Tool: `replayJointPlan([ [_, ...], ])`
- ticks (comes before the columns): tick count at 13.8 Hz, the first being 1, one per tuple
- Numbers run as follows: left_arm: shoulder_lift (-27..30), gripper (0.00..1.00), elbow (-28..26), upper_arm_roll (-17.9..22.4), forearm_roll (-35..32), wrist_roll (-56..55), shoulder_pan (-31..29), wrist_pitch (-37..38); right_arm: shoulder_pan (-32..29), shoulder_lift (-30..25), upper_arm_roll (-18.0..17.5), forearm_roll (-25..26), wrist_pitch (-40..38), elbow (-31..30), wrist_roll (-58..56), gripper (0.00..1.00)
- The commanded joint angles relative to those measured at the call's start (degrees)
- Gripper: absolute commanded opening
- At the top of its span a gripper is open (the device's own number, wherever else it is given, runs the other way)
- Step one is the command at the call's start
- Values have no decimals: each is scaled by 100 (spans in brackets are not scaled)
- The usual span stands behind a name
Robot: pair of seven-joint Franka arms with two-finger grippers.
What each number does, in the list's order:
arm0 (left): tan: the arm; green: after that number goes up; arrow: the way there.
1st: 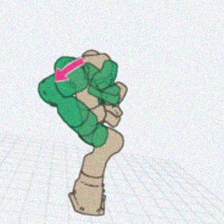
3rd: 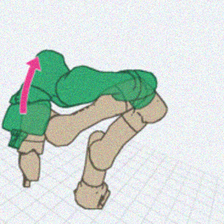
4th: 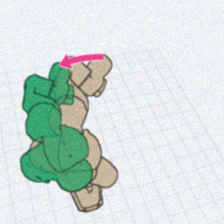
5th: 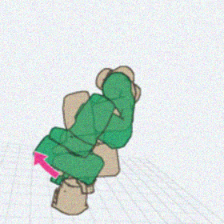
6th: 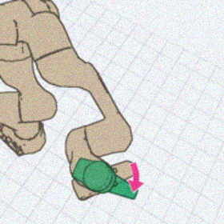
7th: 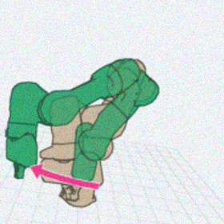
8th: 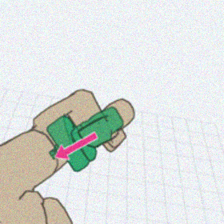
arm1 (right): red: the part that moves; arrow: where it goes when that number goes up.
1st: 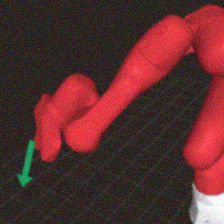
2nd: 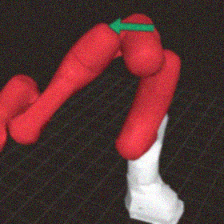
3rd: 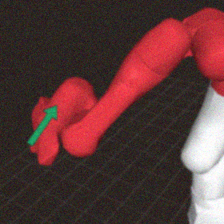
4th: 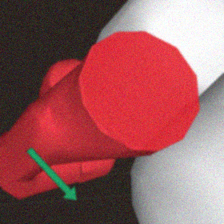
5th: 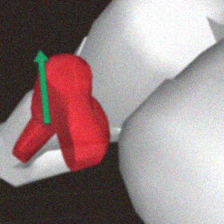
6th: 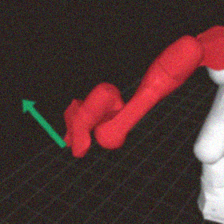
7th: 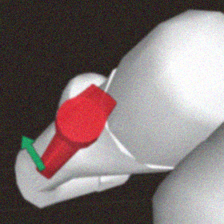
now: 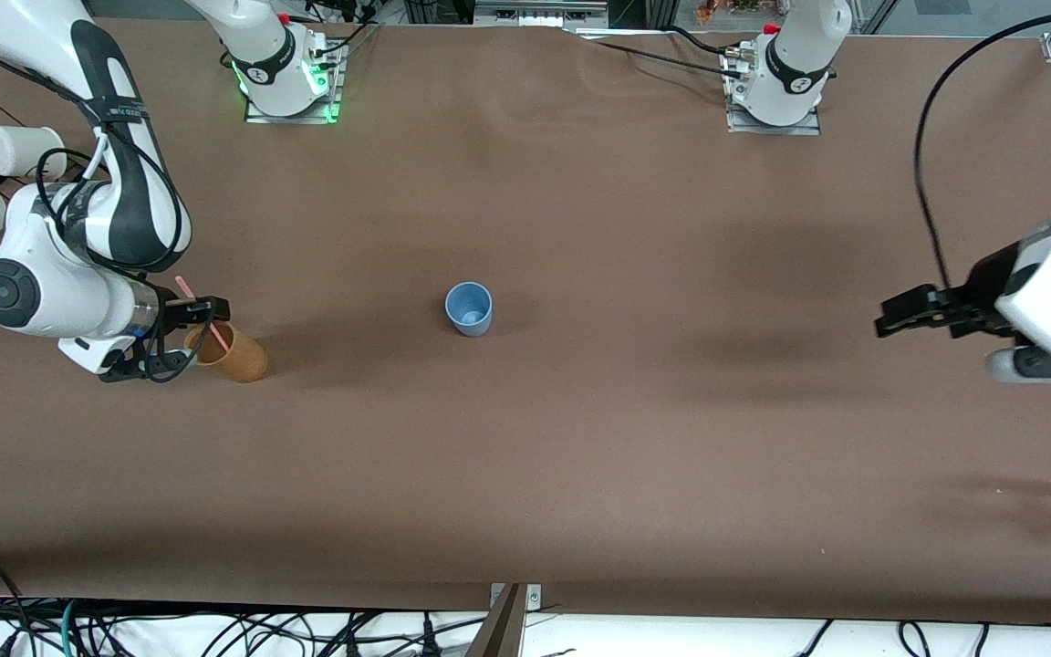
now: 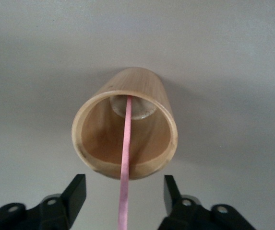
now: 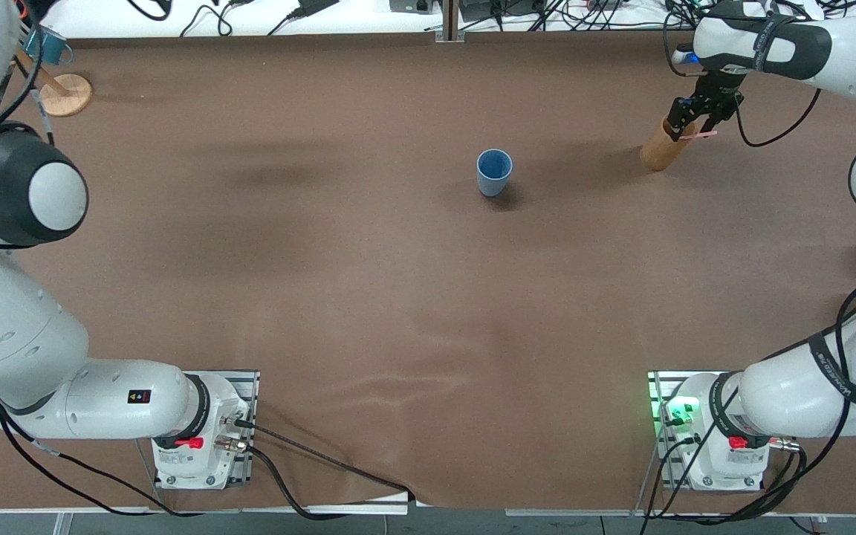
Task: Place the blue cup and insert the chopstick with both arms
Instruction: 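Release the cup and withdraw the left gripper while the right gripper reaches the chopstick, then grasp the pink chopstick with the right gripper and pull it out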
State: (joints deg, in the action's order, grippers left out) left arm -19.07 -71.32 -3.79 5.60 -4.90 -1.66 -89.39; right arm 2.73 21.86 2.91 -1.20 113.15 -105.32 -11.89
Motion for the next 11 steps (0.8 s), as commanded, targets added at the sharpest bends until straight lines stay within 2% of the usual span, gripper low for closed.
replayJointPlan([
  [1,605,100,-698,-8,90,471,-334,62,-27,-252,-18,50,-109,-181,-86,65],
  [2,693,100,-838,-8,90,612,-466,149,-27,-243,-18,50,-109,-190,-86,60],
  [4,904,100,-1137,-8,-58,648,-607,150,-18,-235,-18,59,-109,-190,-86,30],
  [5,1001,100,-1217,-8,-225,640,-608,150,-9,-191,-18,59,-100,-190,-86,19],
  [7,1116,100,-1349,-16,-410,613,-590,150,-9,-182,-18,59,-109,-181,-95,4],
  [8,1186,100,-1393,-17,-454,683,-599,150,-9,-199,-18,59,-117,-147,-95,0],
  [11,1396,100,-1420,-78,-481,806,-494,351,114,-261,-27,59,-222,-24,-77,0],
])
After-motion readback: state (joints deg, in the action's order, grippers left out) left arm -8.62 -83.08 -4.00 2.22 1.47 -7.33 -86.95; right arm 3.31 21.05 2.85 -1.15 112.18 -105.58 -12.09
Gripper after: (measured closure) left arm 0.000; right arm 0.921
